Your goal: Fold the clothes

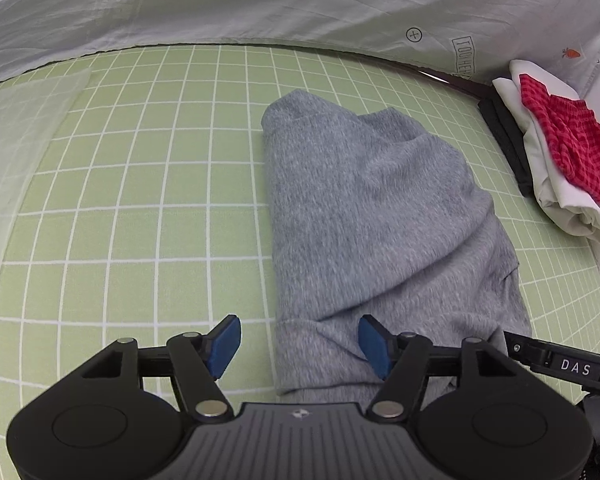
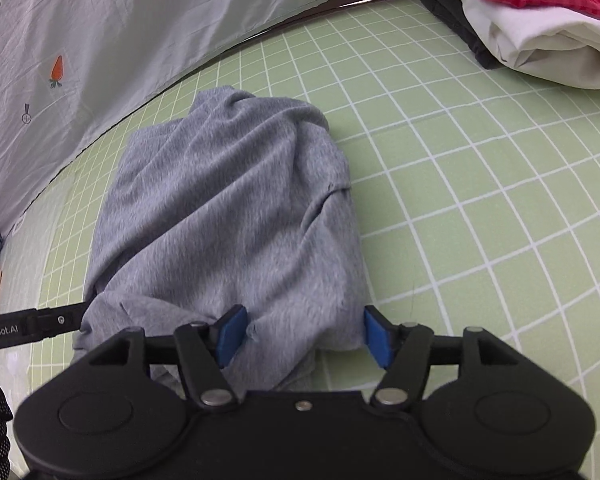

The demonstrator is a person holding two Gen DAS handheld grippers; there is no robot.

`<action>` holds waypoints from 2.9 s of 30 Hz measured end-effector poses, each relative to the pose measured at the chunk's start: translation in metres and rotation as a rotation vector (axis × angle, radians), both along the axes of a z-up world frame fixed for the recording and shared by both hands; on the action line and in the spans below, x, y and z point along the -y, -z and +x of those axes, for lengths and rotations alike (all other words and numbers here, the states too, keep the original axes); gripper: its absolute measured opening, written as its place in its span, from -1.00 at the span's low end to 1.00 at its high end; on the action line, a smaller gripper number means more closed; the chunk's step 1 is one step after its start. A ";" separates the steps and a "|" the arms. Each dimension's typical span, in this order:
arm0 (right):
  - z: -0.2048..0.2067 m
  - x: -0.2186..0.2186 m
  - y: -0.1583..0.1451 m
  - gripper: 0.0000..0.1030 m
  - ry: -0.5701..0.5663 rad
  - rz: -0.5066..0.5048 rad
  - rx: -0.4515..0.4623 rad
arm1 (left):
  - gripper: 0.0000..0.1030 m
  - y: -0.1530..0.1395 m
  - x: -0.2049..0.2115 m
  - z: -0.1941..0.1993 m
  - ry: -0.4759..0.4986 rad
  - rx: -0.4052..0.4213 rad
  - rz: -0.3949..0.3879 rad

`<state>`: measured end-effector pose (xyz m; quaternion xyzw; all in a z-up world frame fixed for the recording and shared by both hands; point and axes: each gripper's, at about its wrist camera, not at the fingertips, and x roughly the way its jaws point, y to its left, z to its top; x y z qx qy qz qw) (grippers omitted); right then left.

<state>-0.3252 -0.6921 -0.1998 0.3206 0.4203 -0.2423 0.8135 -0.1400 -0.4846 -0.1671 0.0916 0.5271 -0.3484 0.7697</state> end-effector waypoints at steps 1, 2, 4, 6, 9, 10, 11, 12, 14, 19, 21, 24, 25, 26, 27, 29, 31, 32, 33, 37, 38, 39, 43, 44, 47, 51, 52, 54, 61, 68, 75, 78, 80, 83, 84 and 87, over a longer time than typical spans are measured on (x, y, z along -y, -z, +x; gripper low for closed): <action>-0.003 -0.003 0.002 0.24 -0.004 0.004 -0.005 | 0.28 0.003 -0.004 -0.004 -0.002 -0.004 0.007; -0.007 -0.006 0.003 0.24 -0.009 0.007 -0.011 | 0.28 0.005 -0.008 -0.009 -0.006 -0.010 0.013; -0.014 -0.013 0.004 0.24 -0.012 0.006 -0.021 | 0.28 0.010 -0.015 -0.013 -0.020 -0.037 0.018; -0.020 -0.017 0.002 0.24 -0.010 0.002 -0.025 | 0.28 0.015 -0.020 -0.018 -0.023 -0.059 0.030; -0.026 -0.018 -0.001 0.23 0.017 0.013 0.006 | 0.28 0.011 -0.026 -0.024 -0.022 -0.045 0.026; -0.028 -0.017 -0.003 0.22 0.027 0.018 0.020 | 0.28 0.008 -0.029 -0.026 -0.027 -0.036 0.012; -0.030 -0.017 -0.004 0.19 0.037 0.023 0.034 | 0.28 0.004 -0.032 -0.024 -0.043 -0.034 -0.017; -0.030 -0.017 -0.006 0.18 0.044 0.028 0.047 | 0.28 -0.002 -0.037 -0.021 -0.068 -0.035 -0.057; -0.031 -0.019 -0.007 0.16 0.049 0.034 0.061 | 0.28 -0.012 -0.046 -0.014 -0.120 -0.042 -0.136; -0.026 -0.018 -0.006 0.11 0.072 0.038 0.053 | 0.25 -0.014 -0.042 0.009 -0.213 -0.135 -0.215; -0.024 -0.017 -0.005 0.05 0.087 0.040 0.049 | 0.13 -0.005 -0.032 0.014 -0.230 -0.147 -0.169; -0.022 -0.015 -0.003 -0.20 0.100 0.052 0.050 | -0.49 0.012 -0.029 0.020 -0.273 -0.210 -0.152; -0.022 -0.016 -0.002 -0.29 0.099 0.058 0.057 | -0.56 0.015 -0.033 0.021 -0.299 -0.244 -0.178; -0.022 -0.016 -0.001 -0.46 0.097 0.064 0.063 | -0.59 0.018 -0.038 0.021 -0.327 -0.269 -0.204; -0.022 -0.017 -0.001 -0.56 0.095 0.070 0.070 | -0.66 0.020 -0.042 0.022 -0.354 -0.294 -0.231; -0.022 -0.019 0.000 -0.61 0.088 0.065 0.075 | -0.73 0.024 -0.056 0.021 -0.426 -0.364 -0.295; -0.024 -0.021 0.001 -0.63 0.080 0.058 0.070 | -0.81 0.030 -0.073 0.020 -0.510 -0.460 -0.362; -0.025 -0.021 0.002 -0.64 0.083 0.061 0.069 | -0.85 0.035 -0.081 0.018 -0.551 -0.509 -0.389; -0.026 -0.021 0.003 -0.64 0.087 0.066 0.068 | -0.87 0.041 -0.089 0.015 -0.593 -0.560 -0.410; -0.029 -0.020 0.006 -0.64 0.087 0.066 0.061 | -0.92 0.064 -0.121 0.004 -0.757 -0.764 -0.494; -0.030 -0.021 0.006 -0.64 0.082 0.062 0.056 | -0.93 0.070 -0.127 0.001 -0.783 -0.806 -0.488; -0.030 -0.022 0.007 -0.64 0.078 0.059 0.053 | -0.97 0.076 -0.133 -0.003 -0.798 -0.840 -0.461; -0.028 -0.023 0.004 -0.54 0.055 0.036 0.028 | -1.00 0.083 -0.143 -0.015 -0.803 -0.843 -0.384; -0.027 -0.022 0.002 -0.38 0.060 0.021 0.017 | -1.00 0.077 -0.142 -0.013 -0.792 -0.819 -0.387; -0.027 -0.018 -0.010 -0.26 0.074 -0.037 0.023 | -0.92 0.052 -0.133 0.000 -0.723 -0.690 -0.415; -0.020 -0.005 -0.029 -0.17 0.086 -0.118 0.084 | -0.37 0.015 -0.109 0.024 -0.587 -0.491 -0.418; -0.016 -0.001 -0.032 -0.14 0.076 -0.133 0.091 | -0.32 0.008 -0.099 0.030 -0.544 -0.448 -0.402; -0.004 0.006 -0.037 0.07 0.054 -0.160 0.104 | -0.01 -0.002 -0.076 0.040 -0.451 -0.375 -0.363; 0.061 0.025 -0.033 0.45 -0.127 -0.236 0.090 | 0.42 -0.012 0.022 0.053 -0.105 -0.115 -0.157; 0.110 0.077 -0.007 0.42 -0.149 -0.234 0.042 | 0.43 0.007 0.073 0.086 -0.025 0.026 -0.022; 0.149 0.122 0.014 0.43 -0.140 -0.201 0.051 | 0.41 0.026 0.090 0.141 -0.133 -0.024 -0.061; 0.148 0.131 0.014 0.44 -0.094 -0.185 0.067 | 0.41 0.025 0.092 0.153 -0.161 -0.046 -0.085; 0.139 0.135 0.008 0.43 -0.042 -0.162 0.073 | 0.41 0.024 0.090 0.158 -0.181 -0.072 -0.099; 0.124 0.138 -0.002 0.44 0.020 -0.121 0.088 | 0.41 0.016 0.074 0.154 -0.207 -0.102 -0.143; 0.119 0.135 -0.005 0.44 0.024 -0.107 0.094 | 0.42 0.013 0.068 0.151 -0.211 -0.104 -0.156; 0.103 0.119 -0.010 0.50 -0.007 -0.057 0.095 | 0.47 0.004 0.050 0.140 -0.218 -0.121 -0.193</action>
